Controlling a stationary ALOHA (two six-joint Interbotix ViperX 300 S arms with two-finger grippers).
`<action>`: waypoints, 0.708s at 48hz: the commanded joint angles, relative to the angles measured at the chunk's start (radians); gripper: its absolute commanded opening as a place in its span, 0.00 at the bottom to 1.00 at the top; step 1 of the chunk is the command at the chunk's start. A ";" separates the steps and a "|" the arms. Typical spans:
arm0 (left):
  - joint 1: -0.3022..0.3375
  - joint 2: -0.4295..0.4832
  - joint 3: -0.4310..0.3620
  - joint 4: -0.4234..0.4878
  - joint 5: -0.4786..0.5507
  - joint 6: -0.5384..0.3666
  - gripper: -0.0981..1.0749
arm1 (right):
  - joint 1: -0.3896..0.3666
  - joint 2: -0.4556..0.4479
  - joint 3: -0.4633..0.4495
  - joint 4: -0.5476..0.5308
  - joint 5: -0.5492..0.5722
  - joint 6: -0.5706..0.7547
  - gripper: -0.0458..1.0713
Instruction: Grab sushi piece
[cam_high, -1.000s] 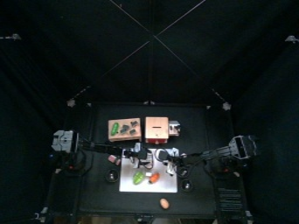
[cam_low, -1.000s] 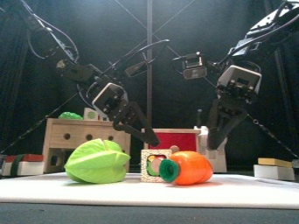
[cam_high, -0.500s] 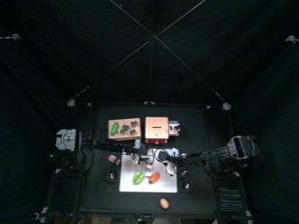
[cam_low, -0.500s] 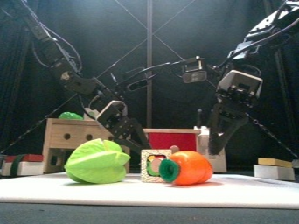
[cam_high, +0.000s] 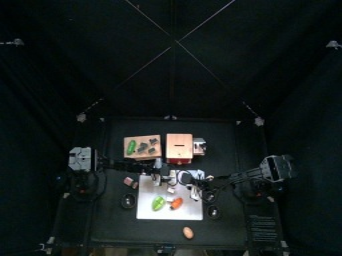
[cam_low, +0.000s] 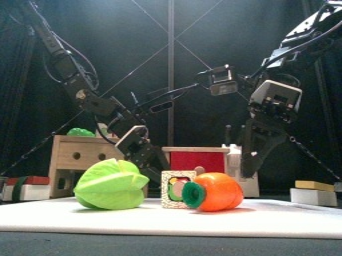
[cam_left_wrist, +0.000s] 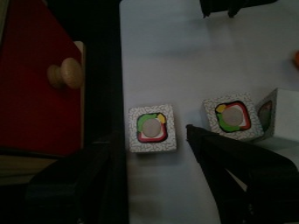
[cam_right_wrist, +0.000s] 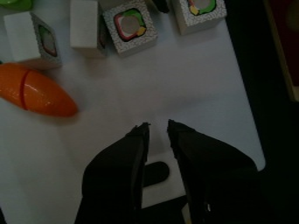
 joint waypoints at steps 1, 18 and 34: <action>0.003 -0.025 -0.015 0.000 -0.003 -0.002 0.90 | -0.002 -0.060 -0.002 0.002 0.008 0.002 0.63; 0.003 -0.009 -0.025 -0.002 -0.003 -0.002 0.90 | -0.002 -0.115 0.031 0.005 0.006 0.003 0.63; 0.003 0.035 -0.037 -0.005 -0.003 -0.003 0.90 | -0.002 -0.110 0.031 0.006 0.005 0.003 0.63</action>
